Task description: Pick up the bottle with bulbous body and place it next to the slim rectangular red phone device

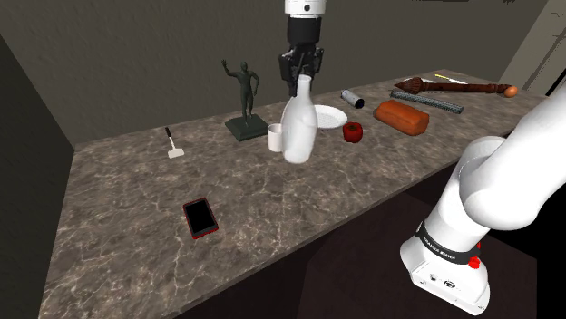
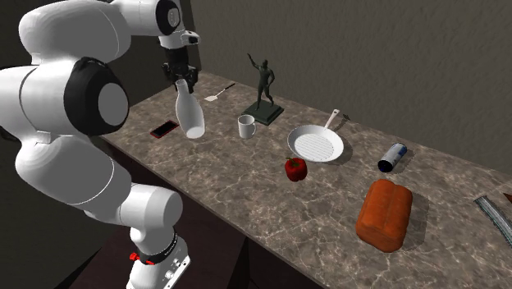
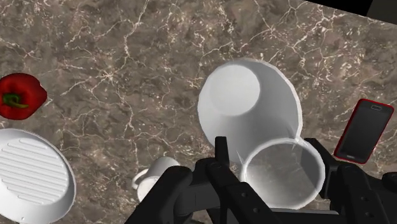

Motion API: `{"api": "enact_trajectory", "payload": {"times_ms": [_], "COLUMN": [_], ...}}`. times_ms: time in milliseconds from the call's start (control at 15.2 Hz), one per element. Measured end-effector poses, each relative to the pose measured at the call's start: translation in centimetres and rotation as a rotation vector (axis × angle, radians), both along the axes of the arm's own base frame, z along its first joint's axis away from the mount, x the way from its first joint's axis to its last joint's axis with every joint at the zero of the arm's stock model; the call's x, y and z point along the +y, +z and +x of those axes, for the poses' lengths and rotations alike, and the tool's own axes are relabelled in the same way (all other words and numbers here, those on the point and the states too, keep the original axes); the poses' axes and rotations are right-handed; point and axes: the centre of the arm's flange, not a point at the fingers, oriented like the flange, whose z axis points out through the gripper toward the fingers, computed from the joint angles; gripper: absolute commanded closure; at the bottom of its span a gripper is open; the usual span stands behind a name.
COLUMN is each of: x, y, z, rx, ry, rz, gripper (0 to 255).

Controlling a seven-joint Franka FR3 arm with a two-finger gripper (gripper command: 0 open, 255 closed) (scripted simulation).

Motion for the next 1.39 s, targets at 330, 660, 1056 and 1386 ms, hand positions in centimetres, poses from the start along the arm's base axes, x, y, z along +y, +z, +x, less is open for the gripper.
{"api": "enact_trajectory", "payload": {"times_ms": [330,660,1056,1386], "x": [6.1,12.2,19.7,21.1], "y": [-2.3,-4.4,-7.5,-10.2], "z": [1.0,2.2,3.4,3.8], "rx": [0.000,0.000,-0.001,0.000], "ry": [0.000,0.000,0.001,-0.001], "rz": [0.000,-0.001,0.000,0.000], "gripper": [255,255,255,255]}}
